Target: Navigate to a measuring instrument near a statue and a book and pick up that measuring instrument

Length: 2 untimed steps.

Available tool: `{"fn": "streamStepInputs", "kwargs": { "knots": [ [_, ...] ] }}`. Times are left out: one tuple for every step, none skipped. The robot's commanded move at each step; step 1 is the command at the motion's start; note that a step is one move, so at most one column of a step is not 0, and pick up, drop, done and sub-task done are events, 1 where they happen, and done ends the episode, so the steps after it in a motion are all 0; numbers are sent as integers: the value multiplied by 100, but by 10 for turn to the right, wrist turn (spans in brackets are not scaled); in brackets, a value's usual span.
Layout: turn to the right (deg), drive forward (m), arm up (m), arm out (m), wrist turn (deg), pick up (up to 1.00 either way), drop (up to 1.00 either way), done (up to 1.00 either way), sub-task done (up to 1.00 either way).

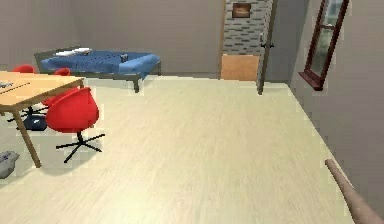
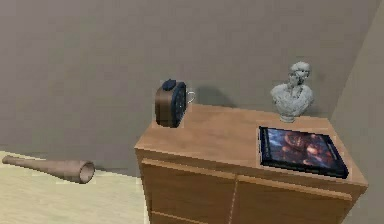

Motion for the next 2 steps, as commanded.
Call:
{"fn": "streamStepInputs", "kwargs": {
  "knots": [
    [0, 0, 38, 0, 0, 0, 0, 0, 0],
    [0, 0, 0, 50, 0, 0, 0, 0, 0]
  ]
}}
